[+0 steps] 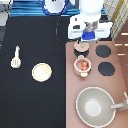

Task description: Take the lid off the pot, put the pot on the plate, and use the tool to push the pot to the front of the table.

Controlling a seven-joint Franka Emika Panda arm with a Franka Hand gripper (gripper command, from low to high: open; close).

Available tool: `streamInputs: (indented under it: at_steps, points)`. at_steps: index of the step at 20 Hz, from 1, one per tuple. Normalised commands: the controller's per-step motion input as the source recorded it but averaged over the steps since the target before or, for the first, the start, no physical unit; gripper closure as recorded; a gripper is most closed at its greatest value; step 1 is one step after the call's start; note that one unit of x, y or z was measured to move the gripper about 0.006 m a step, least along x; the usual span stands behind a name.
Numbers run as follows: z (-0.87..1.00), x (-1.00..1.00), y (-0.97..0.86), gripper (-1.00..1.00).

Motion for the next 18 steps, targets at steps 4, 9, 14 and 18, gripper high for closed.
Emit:
streamInputs:
  at_steps: [4,9,14,18]
  points:
    - [0.04,0.87,-0.37,-1.00]
    - [-0.12,0.82,-0.51,-1.00]
    - [-0.29,0.77,-0.51,-1.00]
    - [-0.37,0.77,-0.39,-1.00]
